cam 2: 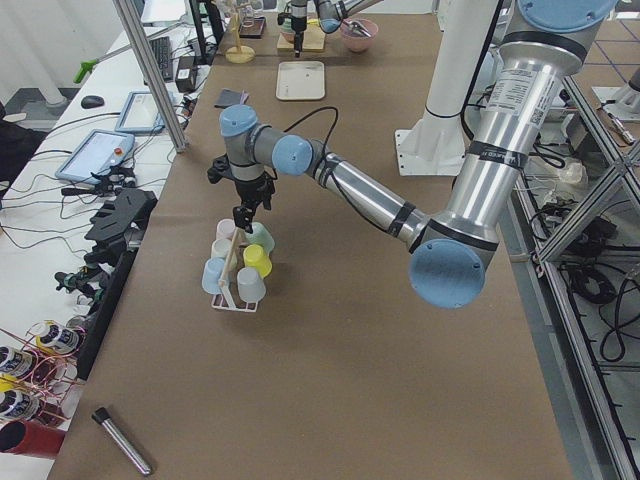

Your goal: Pick up and place green cup on tray

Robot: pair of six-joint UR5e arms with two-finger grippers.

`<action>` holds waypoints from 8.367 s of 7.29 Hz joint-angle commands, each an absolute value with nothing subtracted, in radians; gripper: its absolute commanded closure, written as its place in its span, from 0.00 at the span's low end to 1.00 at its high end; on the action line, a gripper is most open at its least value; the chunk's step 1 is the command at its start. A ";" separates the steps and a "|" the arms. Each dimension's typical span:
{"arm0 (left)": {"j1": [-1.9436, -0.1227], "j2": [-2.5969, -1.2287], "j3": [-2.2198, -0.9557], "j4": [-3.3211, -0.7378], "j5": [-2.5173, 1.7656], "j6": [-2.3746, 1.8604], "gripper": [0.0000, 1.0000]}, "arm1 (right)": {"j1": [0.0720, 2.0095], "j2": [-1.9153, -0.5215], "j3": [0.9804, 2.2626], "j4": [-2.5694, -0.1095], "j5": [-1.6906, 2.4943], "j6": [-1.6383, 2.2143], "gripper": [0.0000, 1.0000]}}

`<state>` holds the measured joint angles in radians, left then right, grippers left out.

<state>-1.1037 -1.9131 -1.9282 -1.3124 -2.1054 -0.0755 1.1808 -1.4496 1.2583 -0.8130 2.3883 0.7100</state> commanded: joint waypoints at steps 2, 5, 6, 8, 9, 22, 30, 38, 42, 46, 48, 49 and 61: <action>-0.849 -1.919 -2.031 -1.305 -1.852 -0.075 0.02 | 1.161 -1.494 1.247 -0.715 2.390 0.703 0.32; -0.761 -1.911 -2.036 -1.313 -1.616 0.174 0.02 | 1.152 -1.482 1.246 -0.715 2.387 0.703 0.43; -0.740 -1.895 -2.037 -1.312 -1.482 0.339 0.02 | 1.147 -1.480 1.244 -0.715 2.387 0.701 0.44; -0.710 -1.861 -2.034 -1.299 -1.329 0.523 0.02 | 1.146 -1.479 1.244 -0.715 2.387 0.690 0.53; -0.690 -1.849 -2.031 -1.258 -1.324 0.522 0.02 | 1.146 -1.479 1.244 -0.715 2.388 0.690 0.55; -0.414 -1.819 -1.930 -0.969 -0.752 0.676 0.02 | 1.146 -1.454 1.250 -0.729 2.393 0.650 1.00; -0.383 -1.779 -1.809 -1.090 -0.606 0.675 0.02 | 1.060 -1.175 1.265 -0.934 2.349 0.803 1.00; -0.382 -1.781 -1.766 -1.156 -0.577 0.676 0.02 | 0.743 -0.931 1.480 -1.172 2.031 1.326 1.00; -0.385 -1.781 -1.733 -1.209 -0.568 0.676 0.02 | 0.640 -1.096 1.728 -1.164 1.960 1.310 1.00; -0.388 -1.781 -1.710 -1.238 -0.546 0.676 0.02 | 0.568 -1.173 1.727 -1.070 1.928 1.189 1.00; -0.391 -1.781 -1.689 -1.265 -0.537 0.676 0.02 | 0.561 -1.175 1.659 -0.999 1.927 1.190 1.00; -0.394 -1.781 -1.683 -1.272 -0.532 0.676 0.02 | 0.558 -1.170 1.648 -0.997 1.928 1.190 1.00; -0.465 -1.779 -1.617 -1.453 -0.532 0.845 0.02 | 0.561 -1.164 1.606 -0.969 1.925 1.198 0.00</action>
<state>-0.4592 -1.7793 -1.6260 -1.4474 -0.5324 0.8449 0.5600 -1.1642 1.6081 -0.9738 1.9239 1.1971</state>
